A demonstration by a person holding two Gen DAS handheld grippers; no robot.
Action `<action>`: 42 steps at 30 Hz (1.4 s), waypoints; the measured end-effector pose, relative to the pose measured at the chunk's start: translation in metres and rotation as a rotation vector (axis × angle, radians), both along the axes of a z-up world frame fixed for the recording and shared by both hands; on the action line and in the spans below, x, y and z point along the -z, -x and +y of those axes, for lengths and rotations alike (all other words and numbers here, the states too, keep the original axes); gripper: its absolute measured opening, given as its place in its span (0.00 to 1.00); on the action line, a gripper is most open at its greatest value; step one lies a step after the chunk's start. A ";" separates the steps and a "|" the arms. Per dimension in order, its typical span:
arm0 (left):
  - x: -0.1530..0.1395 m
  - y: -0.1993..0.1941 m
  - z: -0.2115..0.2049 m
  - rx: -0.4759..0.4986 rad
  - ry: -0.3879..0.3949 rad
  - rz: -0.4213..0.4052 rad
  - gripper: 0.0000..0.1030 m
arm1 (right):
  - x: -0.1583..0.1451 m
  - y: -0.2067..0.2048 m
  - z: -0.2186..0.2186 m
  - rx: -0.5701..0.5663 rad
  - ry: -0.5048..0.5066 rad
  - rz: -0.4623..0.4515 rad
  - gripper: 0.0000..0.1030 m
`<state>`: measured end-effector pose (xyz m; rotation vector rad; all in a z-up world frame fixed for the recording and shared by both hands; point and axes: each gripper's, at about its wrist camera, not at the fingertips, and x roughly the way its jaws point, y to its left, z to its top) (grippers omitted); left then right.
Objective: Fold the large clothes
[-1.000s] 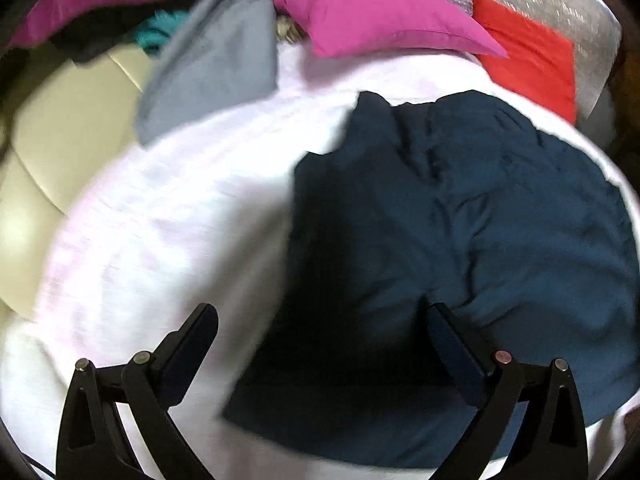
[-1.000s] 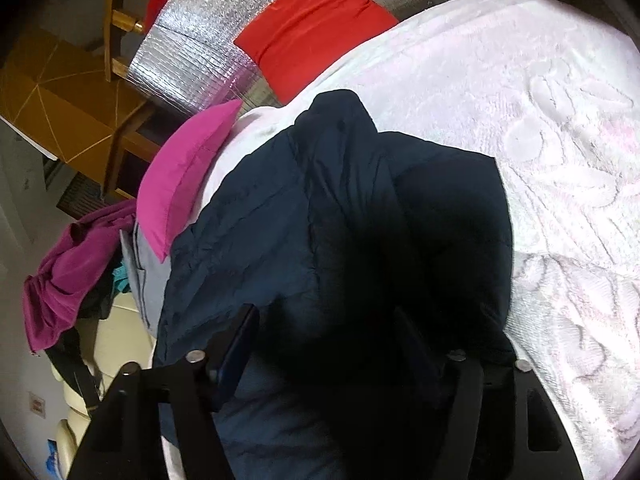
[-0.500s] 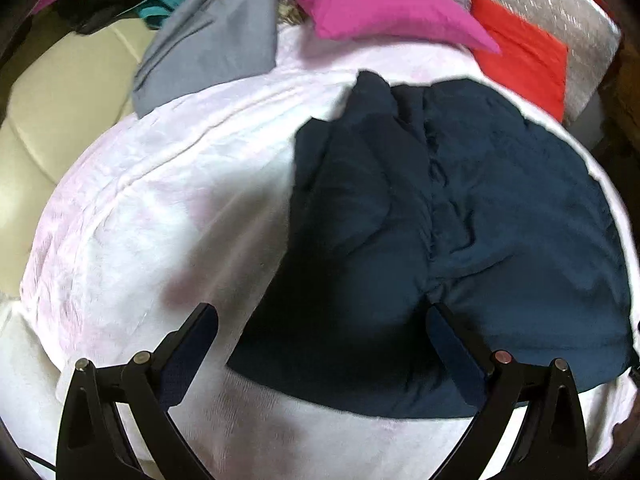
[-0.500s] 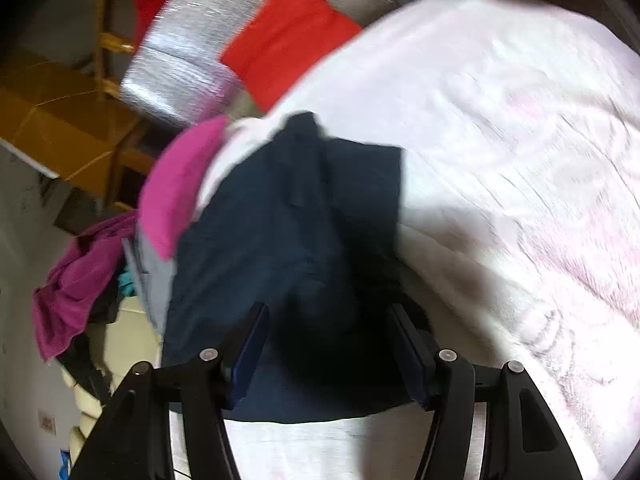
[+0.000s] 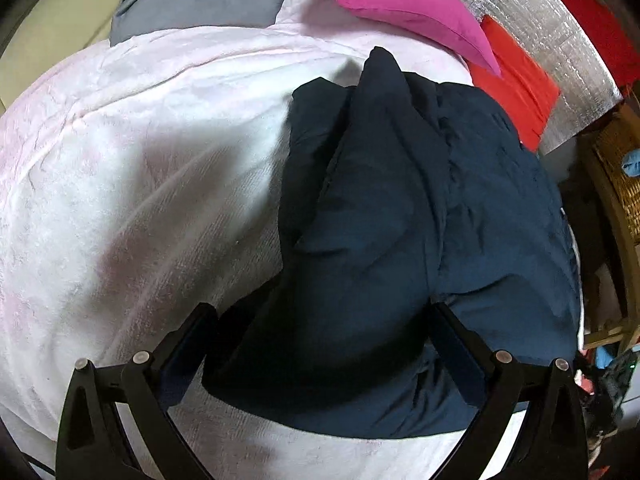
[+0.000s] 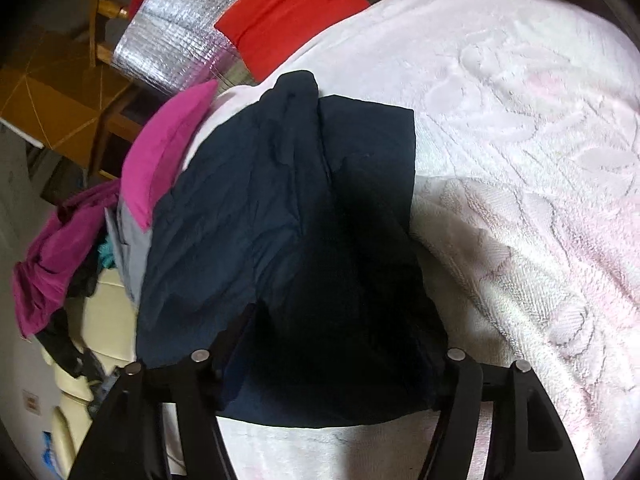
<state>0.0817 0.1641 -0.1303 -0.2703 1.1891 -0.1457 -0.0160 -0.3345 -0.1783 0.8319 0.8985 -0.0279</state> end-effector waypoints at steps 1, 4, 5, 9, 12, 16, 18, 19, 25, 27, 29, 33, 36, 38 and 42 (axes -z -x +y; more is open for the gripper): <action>-0.003 0.002 0.004 -0.015 0.026 0.000 1.00 | 0.001 -0.001 0.000 0.001 0.002 0.001 0.66; -0.008 0.005 0.016 -0.045 0.081 -0.015 1.00 | 0.003 -0.001 -0.003 0.010 -0.010 0.002 0.67; -0.009 0.008 0.017 -0.049 0.092 -0.023 0.98 | 0.004 -0.002 -0.003 0.009 -0.013 0.001 0.67; -0.005 0.010 0.020 -0.042 0.083 -0.011 0.80 | 0.002 -0.001 -0.002 0.026 -0.015 -0.002 0.68; -0.011 0.015 0.017 -0.020 0.069 -0.043 0.70 | -0.003 -0.001 0.002 0.047 0.032 0.001 0.58; -0.022 0.016 0.010 -0.005 0.028 -0.118 0.52 | -0.020 0.004 0.010 0.048 0.112 -0.063 0.44; -0.025 0.014 0.006 0.007 0.000 -0.145 0.51 | -0.024 0.003 0.013 0.036 0.136 -0.083 0.44; -0.021 0.012 0.003 0.015 -0.022 -0.128 0.53 | -0.021 0.001 0.014 0.030 0.142 -0.064 0.44; -0.019 0.011 -0.001 0.013 -0.065 -0.107 0.60 | -0.018 0.001 0.009 0.043 0.097 -0.054 0.43; -0.024 0.014 -0.004 0.011 -0.094 -0.131 0.60 | -0.018 0.005 0.003 0.062 0.054 -0.074 0.45; -0.033 0.017 -0.007 0.011 -0.112 -0.171 0.60 | -0.019 0.009 -0.003 0.095 0.035 -0.086 0.46; -0.027 0.010 -0.019 0.048 -0.091 -0.146 0.79 | -0.019 0.008 -0.008 0.138 0.033 -0.087 0.61; -0.020 0.007 -0.034 0.071 -0.164 -0.128 0.80 | -0.014 -0.008 0.000 0.112 0.079 -0.059 0.62; -0.022 0.007 -0.037 0.077 -0.156 -0.160 0.80 | -0.011 -0.017 0.010 0.088 0.141 -0.039 0.61; -0.026 0.010 -0.042 0.082 -0.183 -0.204 0.73 | -0.030 -0.011 0.032 0.053 0.284 -0.104 0.46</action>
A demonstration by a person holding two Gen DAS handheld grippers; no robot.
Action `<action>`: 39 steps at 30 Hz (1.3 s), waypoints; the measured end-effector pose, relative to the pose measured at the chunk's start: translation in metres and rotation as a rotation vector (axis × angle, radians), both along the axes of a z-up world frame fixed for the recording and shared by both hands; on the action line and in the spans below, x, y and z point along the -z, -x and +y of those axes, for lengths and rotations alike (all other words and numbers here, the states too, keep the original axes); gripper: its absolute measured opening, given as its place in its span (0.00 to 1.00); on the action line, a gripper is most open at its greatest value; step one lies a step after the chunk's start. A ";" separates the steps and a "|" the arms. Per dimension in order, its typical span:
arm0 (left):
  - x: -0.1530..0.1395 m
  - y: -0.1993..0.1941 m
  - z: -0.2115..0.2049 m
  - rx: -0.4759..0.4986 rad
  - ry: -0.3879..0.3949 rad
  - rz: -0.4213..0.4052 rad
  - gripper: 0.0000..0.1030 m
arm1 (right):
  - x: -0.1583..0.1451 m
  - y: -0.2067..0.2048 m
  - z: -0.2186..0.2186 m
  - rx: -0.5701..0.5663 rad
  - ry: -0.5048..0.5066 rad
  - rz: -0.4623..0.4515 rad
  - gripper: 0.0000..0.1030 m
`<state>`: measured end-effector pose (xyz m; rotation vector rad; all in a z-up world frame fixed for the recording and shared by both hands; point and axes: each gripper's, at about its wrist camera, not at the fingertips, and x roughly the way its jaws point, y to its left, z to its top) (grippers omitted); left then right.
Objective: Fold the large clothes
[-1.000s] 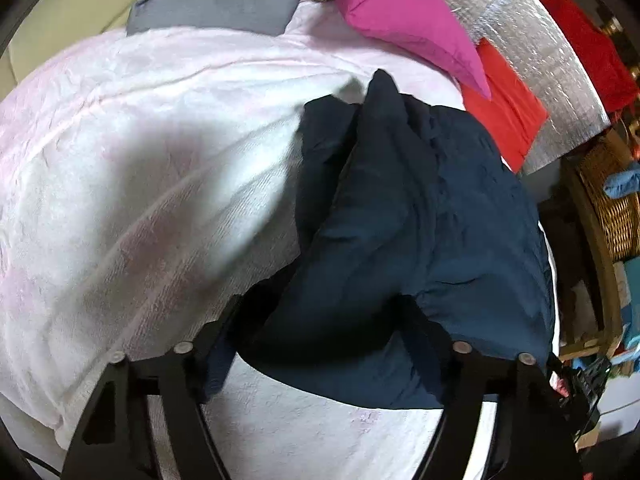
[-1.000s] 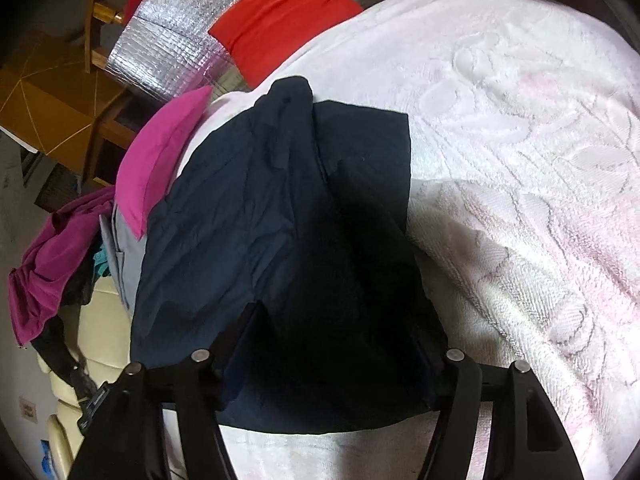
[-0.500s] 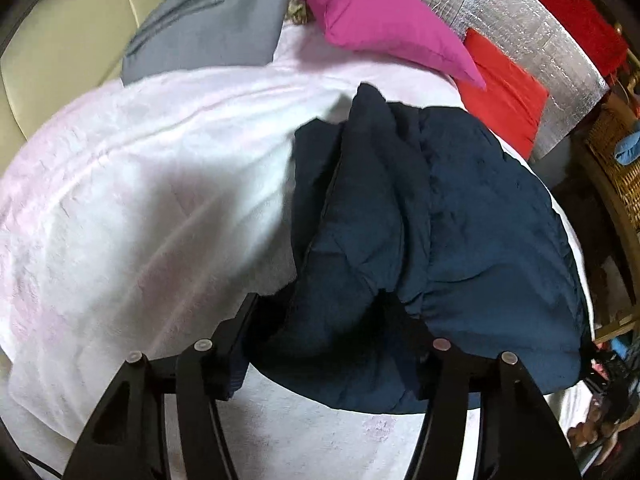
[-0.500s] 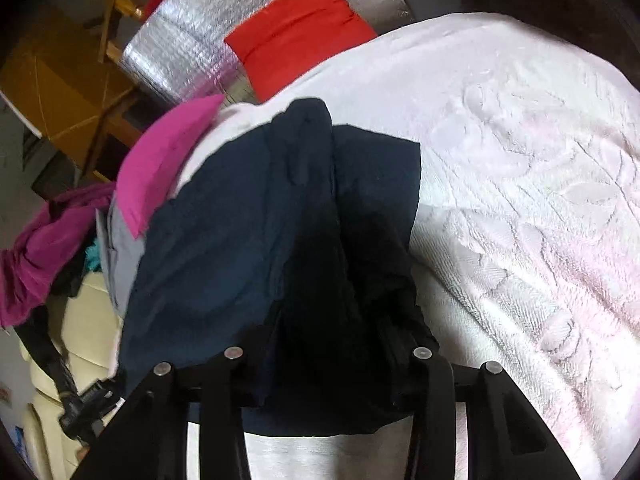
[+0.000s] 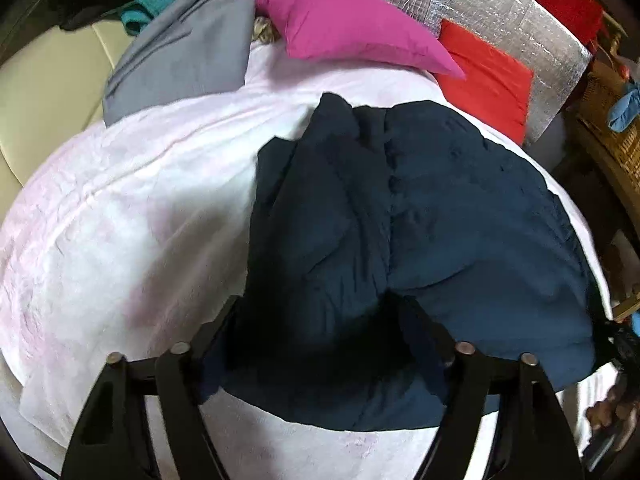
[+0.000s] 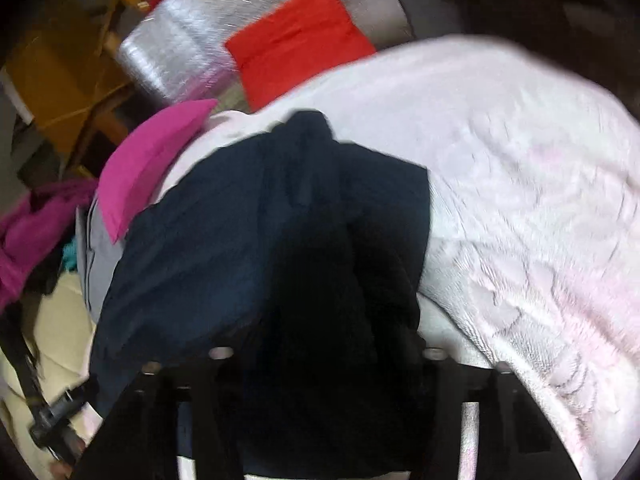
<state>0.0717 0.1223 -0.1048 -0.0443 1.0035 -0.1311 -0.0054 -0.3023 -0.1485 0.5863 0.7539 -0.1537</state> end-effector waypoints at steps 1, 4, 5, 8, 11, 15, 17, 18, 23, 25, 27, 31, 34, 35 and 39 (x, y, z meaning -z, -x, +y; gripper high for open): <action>-0.001 0.000 -0.001 0.005 -0.009 -0.011 0.72 | -0.004 0.002 0.003 -0.012 0.019 -0.019 0.46; 0.009 -0.006 -0.006 0.008 -0.072 0.008 0.74 | 0.011 -0.005 0.001 -0.010 0.008 0.059 0.45; 0.012 -0.007 -0.006 0.007 -0.077 0.024 0.75 | 0.014 -0.005 -0.003 0.000 -0.023 0.067 0.47; 0.010 -0.008 -0.002 -0.005 -0.059 0.034 0.76 | 0.010 0.003 -0.010 0.017 -0.085 0.033 0.48; 0.005 -0.004 0.005 -0.019 -0.032 0.023 0.76 | 0.007 0.015 -0.021 0.043 -0.142 0.006 0.48; -0.014 0.012 0.003 -0.013 -0.081 -0.072 0.76 | -0.008 0.032 -0.032 0.121 -0.127 -0.063 0.64; -0.025 0.021 0.001 -0.004 -0.096 -0.136 0.76 | -0.014 0.044 -0.039 0.159 -0.129 -0.107 0.66; -0.031 0.024 0.001 -0.002 -0.103 -0.156 0.76 | -0.016 0.049 -0.043 0.176 -0.142 -0.128 0.67; -0.046 0.043 0.004 0.043 -0.090 -0.229 0.78 | -0.018 0.079 -0.058 0.215 -0.266 -0.211 0.77; -0.046 0.050 0.008 0.083 -0.045 -0.206 0.79 | -0.017 0.088 -0.057 0.192 -0.334 -0.246 0.79; -0.045 0.059 0.012 0.123 0.015 -0.170 0.79 | -0.014 0.096 -0.052 0.155 -0.397 -0.267 0.84; -0.035 0.068 0.012 0.186 0.114 -0.067 0.79 | -0.002 0.100 -0.035 0.054 -0.502 -0.243 0.84; -0.024 0.067 0.012 0.185 0.197 0.026 0.79 | 0.010 0.100 -0.024 0.001 -0.581 -0.199 0.84; -0.019 0.066 0.010 0.179 0.232 0.063 0.79 | 0.016 0.101 -0.020 -0.006 -0.599 -0.188 0.84; -0.003 0.058 0.013 0.125 0.337 0.167 0.79 | 0.032 0.093 -0.010 -0.014 -0.635 -0.129 0.84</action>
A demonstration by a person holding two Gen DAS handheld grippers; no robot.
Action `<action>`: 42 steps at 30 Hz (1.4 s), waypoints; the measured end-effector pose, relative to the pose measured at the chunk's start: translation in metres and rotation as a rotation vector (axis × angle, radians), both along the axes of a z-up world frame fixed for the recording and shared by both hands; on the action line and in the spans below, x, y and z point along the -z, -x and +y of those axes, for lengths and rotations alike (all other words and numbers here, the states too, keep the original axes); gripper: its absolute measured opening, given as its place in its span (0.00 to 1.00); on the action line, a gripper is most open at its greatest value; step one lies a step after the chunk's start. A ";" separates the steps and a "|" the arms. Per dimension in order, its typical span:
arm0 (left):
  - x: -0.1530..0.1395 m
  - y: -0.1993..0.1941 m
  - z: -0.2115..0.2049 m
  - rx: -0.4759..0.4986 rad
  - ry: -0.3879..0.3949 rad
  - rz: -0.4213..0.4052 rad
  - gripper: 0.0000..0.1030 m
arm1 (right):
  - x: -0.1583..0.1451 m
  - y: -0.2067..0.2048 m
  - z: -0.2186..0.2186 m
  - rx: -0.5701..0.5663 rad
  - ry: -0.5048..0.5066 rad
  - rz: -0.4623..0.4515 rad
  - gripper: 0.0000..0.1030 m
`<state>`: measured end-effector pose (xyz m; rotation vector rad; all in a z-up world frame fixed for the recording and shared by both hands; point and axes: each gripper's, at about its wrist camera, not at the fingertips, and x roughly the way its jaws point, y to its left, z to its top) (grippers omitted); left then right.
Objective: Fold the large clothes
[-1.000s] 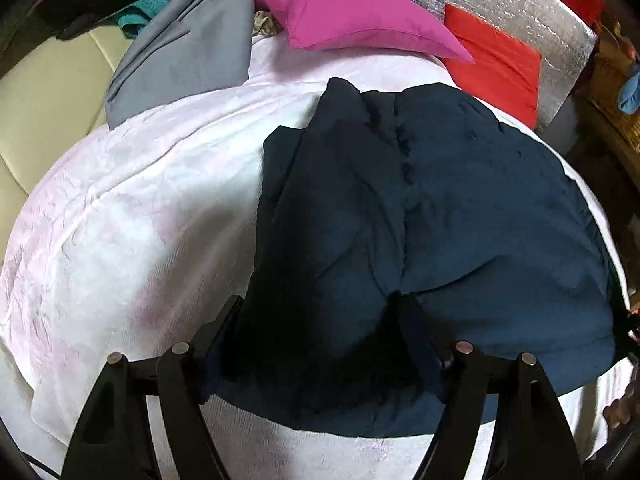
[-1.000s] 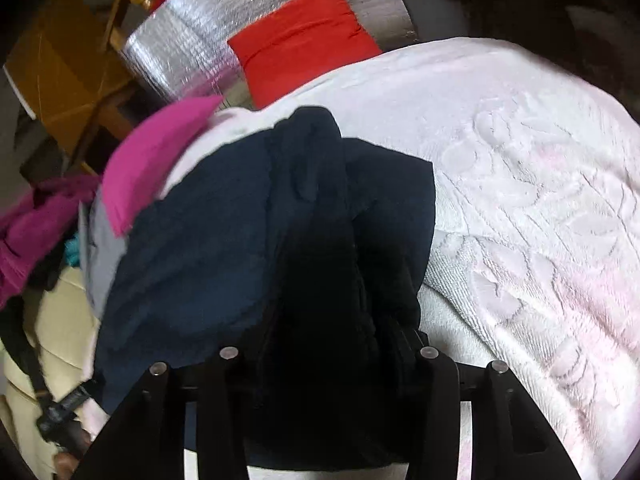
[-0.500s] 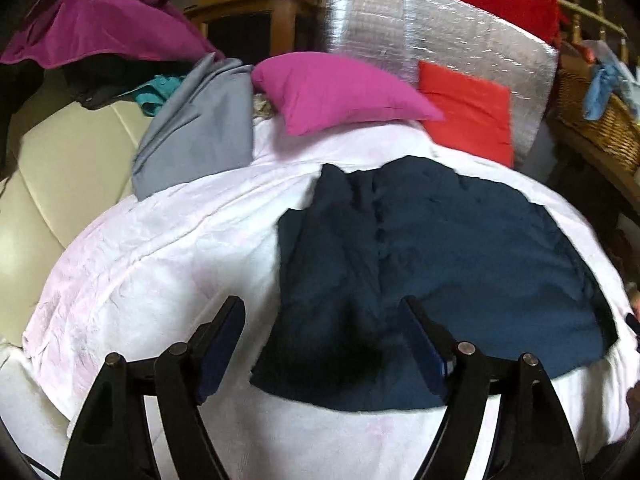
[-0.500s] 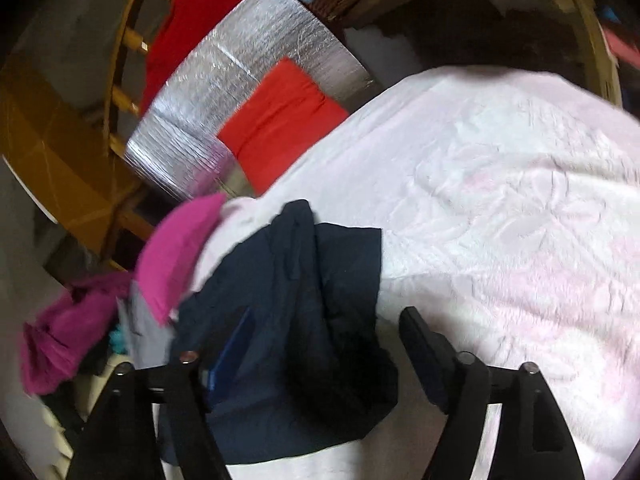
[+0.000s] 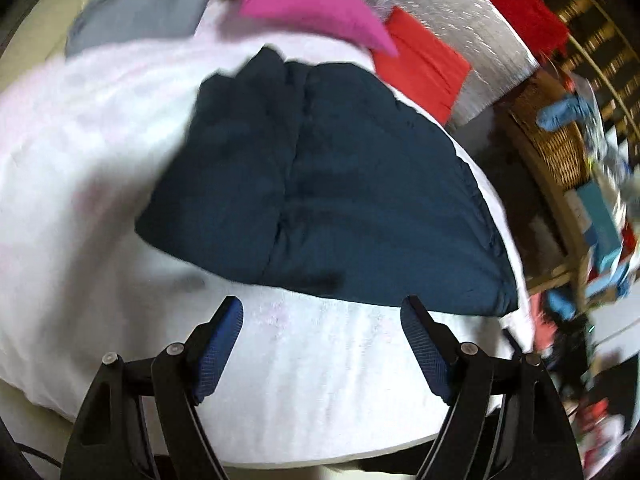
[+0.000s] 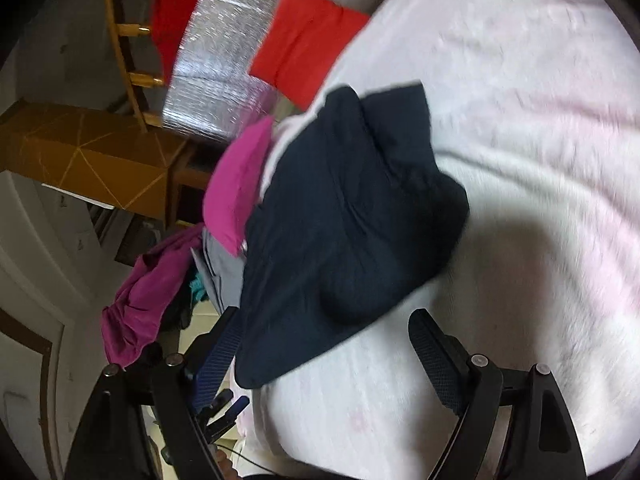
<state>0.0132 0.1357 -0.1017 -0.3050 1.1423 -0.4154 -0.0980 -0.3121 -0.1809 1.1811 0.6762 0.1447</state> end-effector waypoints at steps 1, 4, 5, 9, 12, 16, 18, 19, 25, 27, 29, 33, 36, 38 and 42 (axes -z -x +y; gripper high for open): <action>0.004 -0.003 0.001 -0.022 0.004 0.023 0.79 | 0.003 -0.003 0.000 -0.006 -0.007 0.007 0.84; 0.014 -0.006 -0.002 -0.074 -0.010 0.066 0.79 | 0.013 -0.015 0.003 -0.002 -0.028 0.039 0.84; 0.016 -0.008 -0.003 -0.097 -0.023 0.072 0.79 | 0.016 -0.017 0.004 0.004 -0.034 0.050 0.84; 0.020 -0.012 -0.004 -0.173 -0.036 0.077 0.79 | 0.028 -0.033 0.005 0.029 -0.052 0.077 0.84; 0.026 -0.019 -0.001 -0.245 0.014 0.103 0.79 | 0.033 -0.046 0.007 0.044 -0.055 0.090 0.84; 0.031 -0.026 0.003 -0.319 0.092 0.114 0.79 | 0.036 -0.058 0.008 0.093 -0.082 0.059 0.85; 0.031 -0.029 0.003 -0.353 0.121 0.099 0.79 | 0.037 -0.063 0.009 0.110 -0.085 0.044 0.86; 0.031 -0.031 0.002 -0.368 0.131 0.096 0.79 | 0.038 -0.064 0.009 0.122 -0.089 0.035 0.86; 0.039 -0.038 0.020 -0.431 0.232 0.096 0.78 | 0.035 -0.067 0.015 0.150 0.043 0.060 0.70; 0.040 -0.039 0.024 -0.445 0.260 0.086 0.74 | 0.033 -0.067 0.017 0.152 0.080 0.072 0.56; 0.036 -0.038 0.024 -0.446 0.231 0.054 0.53 | 0.024 -0.065 0.022 0.156 0.150 0.064 0.50; 0.018 -0.037 0.012 -0.397 0.125 -0.037 0.46 | -0.012 -0.063 0.048 0.153 0.432 0.014 0.42; 0.009 -0.039 -0.005 -0.339 -0.051 -0.109 0.46 | -0.016 -0.060 0.053 0.143 0.468 -0.006 0.42; 0.015 -0.045 -0.016 -0.318 -0.129 -0.090 0.47 | 0.003 -0.064 0.043 0.132 0.366 0.069 0.45; 0.012 -0.043 -0.018 -0.318 -0.166 -0.101 0.54 | 0.016 -0.058 0.022 0.137 0.161 0.076 0.48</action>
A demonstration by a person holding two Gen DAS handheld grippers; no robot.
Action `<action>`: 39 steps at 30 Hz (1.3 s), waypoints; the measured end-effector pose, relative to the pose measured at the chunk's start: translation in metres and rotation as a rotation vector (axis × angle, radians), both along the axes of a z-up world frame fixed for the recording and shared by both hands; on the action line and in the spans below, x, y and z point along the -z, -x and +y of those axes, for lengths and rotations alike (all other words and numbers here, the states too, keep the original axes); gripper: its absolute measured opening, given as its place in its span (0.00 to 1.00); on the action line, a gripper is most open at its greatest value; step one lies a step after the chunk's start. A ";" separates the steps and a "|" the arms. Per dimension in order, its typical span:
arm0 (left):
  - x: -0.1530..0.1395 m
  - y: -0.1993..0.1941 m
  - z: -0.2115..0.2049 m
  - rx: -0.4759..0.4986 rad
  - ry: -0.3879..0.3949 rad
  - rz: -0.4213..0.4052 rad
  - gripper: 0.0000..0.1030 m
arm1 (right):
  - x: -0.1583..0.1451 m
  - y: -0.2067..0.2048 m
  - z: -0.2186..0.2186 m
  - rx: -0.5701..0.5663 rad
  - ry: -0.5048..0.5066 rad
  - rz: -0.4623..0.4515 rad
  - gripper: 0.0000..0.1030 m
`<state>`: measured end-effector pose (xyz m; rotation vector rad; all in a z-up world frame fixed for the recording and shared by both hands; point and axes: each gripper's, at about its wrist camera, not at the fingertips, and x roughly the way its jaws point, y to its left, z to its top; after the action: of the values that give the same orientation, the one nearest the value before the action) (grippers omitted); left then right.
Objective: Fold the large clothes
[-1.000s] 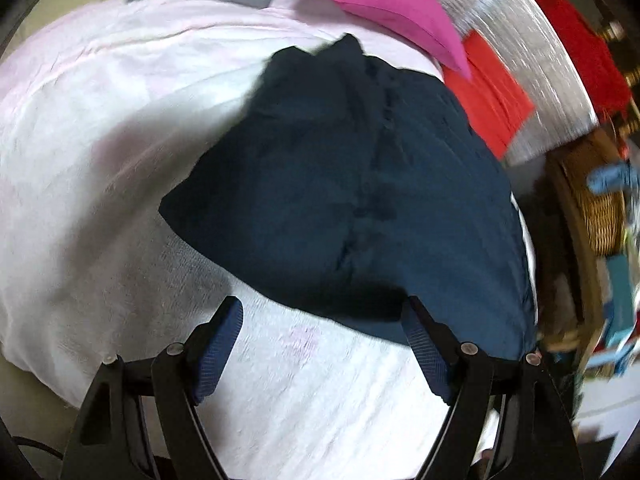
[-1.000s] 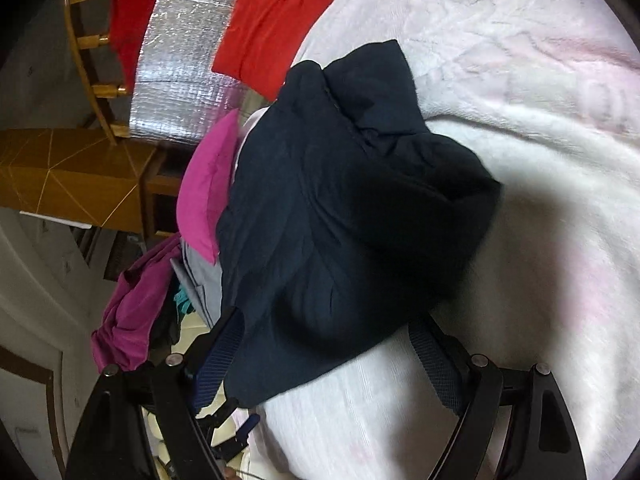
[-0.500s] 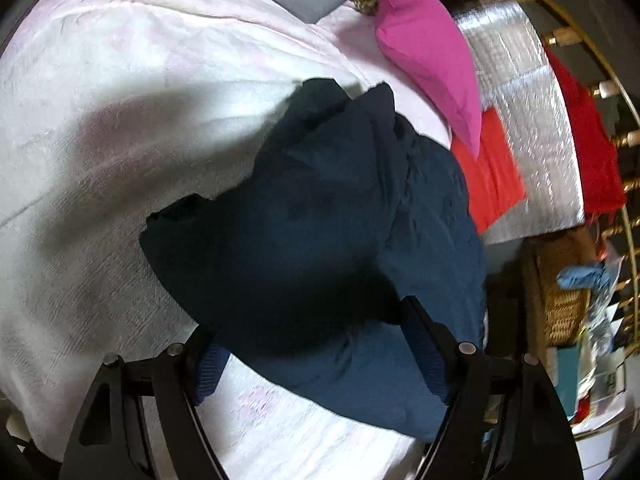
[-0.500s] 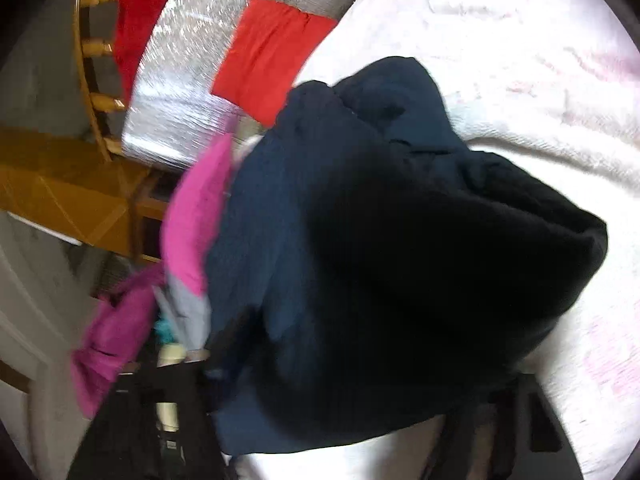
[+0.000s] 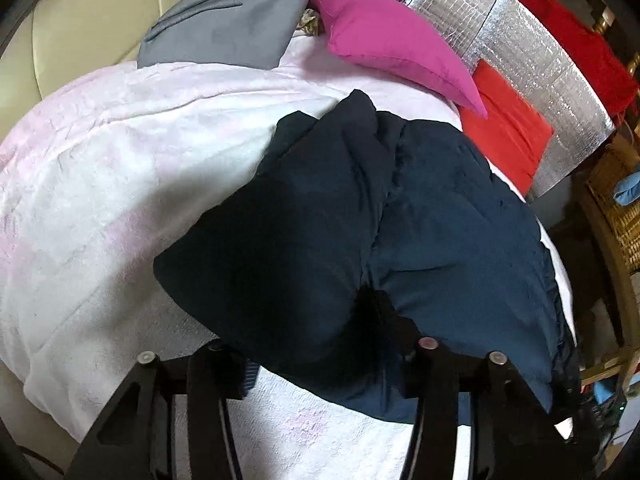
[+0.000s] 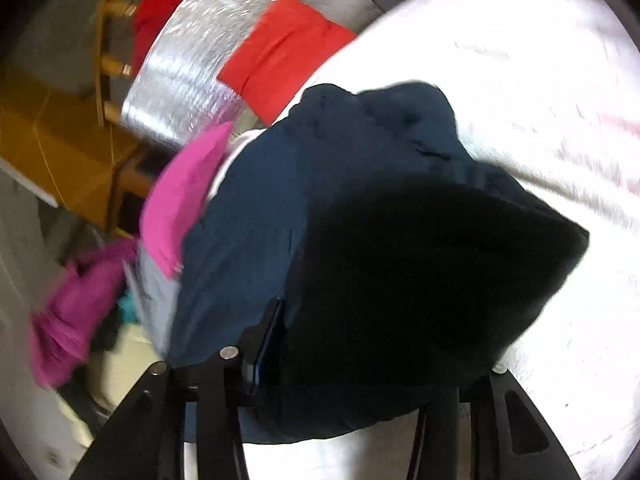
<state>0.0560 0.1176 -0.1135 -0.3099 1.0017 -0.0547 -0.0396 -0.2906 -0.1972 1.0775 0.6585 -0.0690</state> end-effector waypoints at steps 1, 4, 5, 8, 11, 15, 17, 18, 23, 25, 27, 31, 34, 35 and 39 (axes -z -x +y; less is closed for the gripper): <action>0.000 0.000 -0.001 0.001 -0.010 -0.002 0.55 | 0.002 0.002 -0.005 -0.002 -0.035 -0.002 0.48; -0.001 0.002 -0.006 0.012 -0.052 -0.009 0.58 | 0.011 0.018 -0.023 0.082 -0.121 0.004 0.59; -0.001 0.005 -0.005 0.015 -0.063 -0.013 0.59 | 0.017 0.029 -0.034 0.139 -0.180 -0.011 0.64; -0.003 0.005 -0.011 0.025 -0.097 -0.022 0.59 | 0.034 0.047 -0.058 0.244 -0.331 -0.066 0.71; -0.003 0.005 -0.012 0.028 -0.110 -0.027 0.60 | 0.032 0.033 -0.055 0.179 -0.328 -0.070 0.71; -0.003 0.006 -0.012 0.031 -0.124 -0.037 0.60 | 0.024 -0.001 -0.024 -0.012 -0.213 0.001 0.72; -0.002 0.006 -0.013 0.035 -0.130 -0.041 0.60 | 0.014 -0.008 -0.013 -0.023 -0.104 0.014 0.72; -0.002 0.006 -0.013 0.037 -0.130 -0.041 0.60 | 0.011 -0.007 -0.012 -0.012 -0.079 0.004 0.70; -0.003 0.007 -0.014 0.045 -0.131 -0.047 0.61 | 0.006 0.002 -0.019 0.056 -0.026 -0.025 0.42; -0.003 0.008 -0.014 0.041 -0.141 -0.049 0.61 | -0.028 0.001 0.005 0.041 0.235 -0.049 0.40; -0.004 0.009 -0.013 0.030 -0.151 -0.051 0.61 | -0.052 0.002 0.032 0.017 0.429 -0.092 0.40; -0.003 0.009 -0.013 0.035 -0.140 -0.043 0.62 | -0.033 -0.002 0.018 0.006 0.340 0.008 0.43; -0.004 0.011 -0.019 0.051 -0.170 -0.058 0.63 | -0.008 0.007 -0.006 0.035 0.115 0.038 0.49; -0.003 0.011 -0.019 0.053 -0.173 -0.059 0.63 | -0.008 0.012 -0.009 0.039 0.094 0.035 0.55; -0.003 0.011 -0.017 0.055 -0.162 -0.058 0.63 | -0.004 0.023 -0.026 0.102 0.026 0.025 0.70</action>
<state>0.0454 0.1005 -0.1108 -0.1321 0.9503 -0.0321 -0.0629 -0.3163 -0.1935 1.0863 0.6229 -0.1793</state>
